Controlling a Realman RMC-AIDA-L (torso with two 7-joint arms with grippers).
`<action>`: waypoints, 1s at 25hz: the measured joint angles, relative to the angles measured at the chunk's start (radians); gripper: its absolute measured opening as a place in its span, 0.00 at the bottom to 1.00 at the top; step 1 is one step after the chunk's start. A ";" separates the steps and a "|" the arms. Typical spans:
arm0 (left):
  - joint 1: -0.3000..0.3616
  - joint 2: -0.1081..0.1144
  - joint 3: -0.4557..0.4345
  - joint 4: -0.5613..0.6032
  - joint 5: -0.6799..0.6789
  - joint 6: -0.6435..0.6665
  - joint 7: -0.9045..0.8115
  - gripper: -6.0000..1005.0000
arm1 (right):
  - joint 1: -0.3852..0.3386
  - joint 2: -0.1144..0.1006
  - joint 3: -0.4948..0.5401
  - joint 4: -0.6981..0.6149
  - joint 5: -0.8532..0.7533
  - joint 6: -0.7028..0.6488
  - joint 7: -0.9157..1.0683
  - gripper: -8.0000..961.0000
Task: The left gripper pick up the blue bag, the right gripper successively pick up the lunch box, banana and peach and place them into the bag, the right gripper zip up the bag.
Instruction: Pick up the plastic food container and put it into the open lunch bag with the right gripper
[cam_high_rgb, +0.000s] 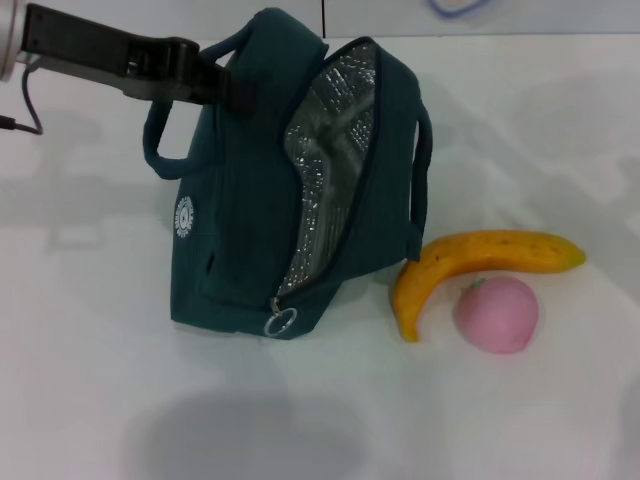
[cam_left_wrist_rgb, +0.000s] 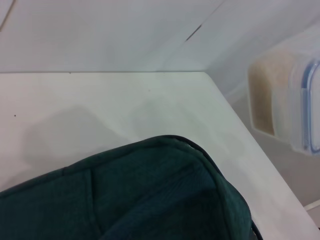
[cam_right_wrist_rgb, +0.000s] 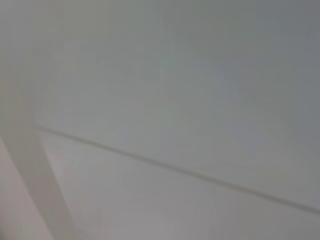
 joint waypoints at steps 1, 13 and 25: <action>-0.004 0.000 0.000 -0.001 0.001 -0.002 0.001 0.04 | 0.010 0.000 -0.005 0.004 -0.001 0.001 0.000 0.11; -0.019 -0.012 0.000 -0.001 -0.006 -0.017 0.006 0.04 | 0.067 -0.001 -0.163 0.065 -0.002 0.096 -0.026 0.11; -0.018 -0.013 -0.002 -0.026 -0.020 -0.026 0.014 0.04 | 0.046 0.000 -0.298 0.062 -0.005 0.183 -0.039 0.11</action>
